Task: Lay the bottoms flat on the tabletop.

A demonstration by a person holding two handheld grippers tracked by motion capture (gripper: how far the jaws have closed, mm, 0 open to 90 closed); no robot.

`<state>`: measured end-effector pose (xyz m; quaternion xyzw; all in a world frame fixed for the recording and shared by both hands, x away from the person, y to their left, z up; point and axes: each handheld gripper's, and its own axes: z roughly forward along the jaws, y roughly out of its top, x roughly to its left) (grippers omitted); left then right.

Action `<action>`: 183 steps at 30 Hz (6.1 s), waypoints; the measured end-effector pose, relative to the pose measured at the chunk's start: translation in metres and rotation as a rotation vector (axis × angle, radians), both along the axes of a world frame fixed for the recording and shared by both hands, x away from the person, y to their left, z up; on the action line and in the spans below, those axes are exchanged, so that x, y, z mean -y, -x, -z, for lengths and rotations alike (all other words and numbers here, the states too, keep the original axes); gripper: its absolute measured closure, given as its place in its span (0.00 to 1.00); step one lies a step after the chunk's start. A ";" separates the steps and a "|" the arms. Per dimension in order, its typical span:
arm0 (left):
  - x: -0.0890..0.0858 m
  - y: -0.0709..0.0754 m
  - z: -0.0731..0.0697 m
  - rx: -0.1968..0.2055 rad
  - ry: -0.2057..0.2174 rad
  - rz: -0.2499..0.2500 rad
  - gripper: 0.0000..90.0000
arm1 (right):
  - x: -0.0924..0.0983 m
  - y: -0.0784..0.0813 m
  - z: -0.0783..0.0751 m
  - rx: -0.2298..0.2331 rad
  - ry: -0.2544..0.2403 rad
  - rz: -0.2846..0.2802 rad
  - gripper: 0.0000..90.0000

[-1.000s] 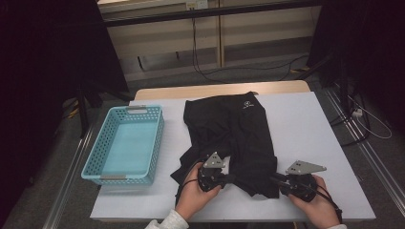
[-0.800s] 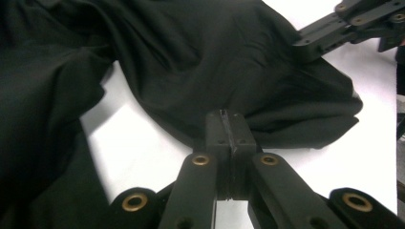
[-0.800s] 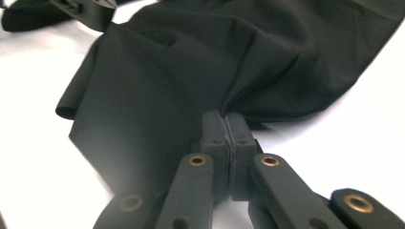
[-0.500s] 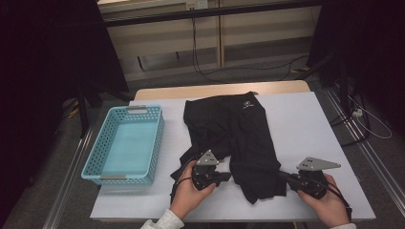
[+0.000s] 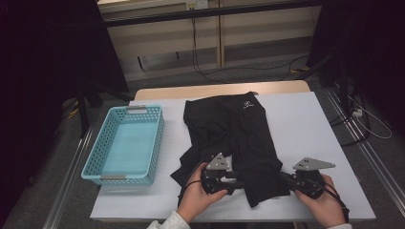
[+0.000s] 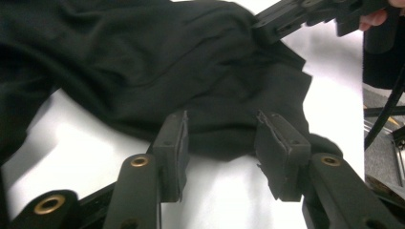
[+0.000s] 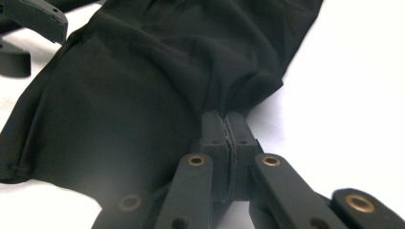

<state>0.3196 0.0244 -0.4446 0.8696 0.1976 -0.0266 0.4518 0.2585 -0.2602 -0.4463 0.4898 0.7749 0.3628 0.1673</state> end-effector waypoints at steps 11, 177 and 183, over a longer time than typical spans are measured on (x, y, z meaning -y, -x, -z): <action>0.006 0.004 0.006 -0.004 -0.044 0.030 0.61 | -0.021 0.003 0.000 0.004 0.012 -0.074 0.96; 0.000 0.008 0.003 -0.077 -0.101 0.017 0.97 | 0.013 0.016 0.006 -0.054 -0.070 0.008 1.00; -0.006 0.009 -0.002 -0.097 -0.094 0.032 0.97 | 0.013 0.022 0.004 -0.063 -0.071 -0.027 1.00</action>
